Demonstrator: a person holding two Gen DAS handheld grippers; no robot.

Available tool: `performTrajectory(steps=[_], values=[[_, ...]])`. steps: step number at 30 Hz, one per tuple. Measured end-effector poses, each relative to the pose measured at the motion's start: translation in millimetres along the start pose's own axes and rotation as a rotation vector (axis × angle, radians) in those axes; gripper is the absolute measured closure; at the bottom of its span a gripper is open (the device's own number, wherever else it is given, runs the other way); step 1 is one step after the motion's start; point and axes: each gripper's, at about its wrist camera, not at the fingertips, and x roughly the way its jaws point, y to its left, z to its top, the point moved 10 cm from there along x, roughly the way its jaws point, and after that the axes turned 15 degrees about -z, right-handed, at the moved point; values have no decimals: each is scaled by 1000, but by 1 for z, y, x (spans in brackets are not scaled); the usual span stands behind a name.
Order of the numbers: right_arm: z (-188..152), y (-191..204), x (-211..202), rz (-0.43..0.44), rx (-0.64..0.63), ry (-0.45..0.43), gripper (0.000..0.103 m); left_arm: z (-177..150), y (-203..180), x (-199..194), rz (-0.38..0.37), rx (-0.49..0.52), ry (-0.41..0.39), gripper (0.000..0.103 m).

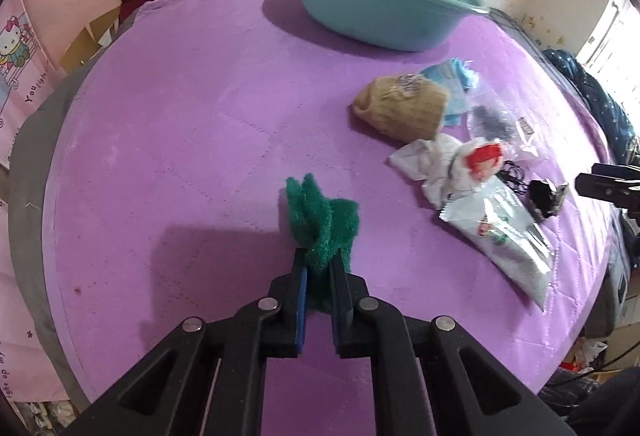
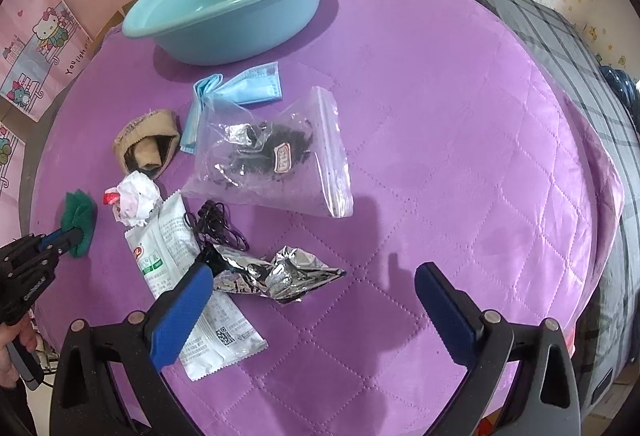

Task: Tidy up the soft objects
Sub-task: 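Grasp the green scouring pad with the left tool while the right tool grasps the silver foil packet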

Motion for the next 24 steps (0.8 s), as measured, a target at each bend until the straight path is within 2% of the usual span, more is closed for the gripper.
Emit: performTrajectory(steps=[7, 12, 22, 23, 24], values=[[-6, 1, -1, 19, -8, 2, 0, -1, -21, -17, -20, 1, -37, 93], [-7, 10, 1, 69, -8, 11, 0, 0, -34, -23, -31, 9, -54, 93], [-13, 23, 33, 125, 45, 100, 0, -1, -43, -21, -24, -8, -55, 93], [-15, 23, 35, 132, 46, 106, 1, -1, -43, -20, -21, -9, -55, 93], [-15, 23, 35, 131, 47, 102, 14, -1, -43, -20, -18, -12, -56, 93]])
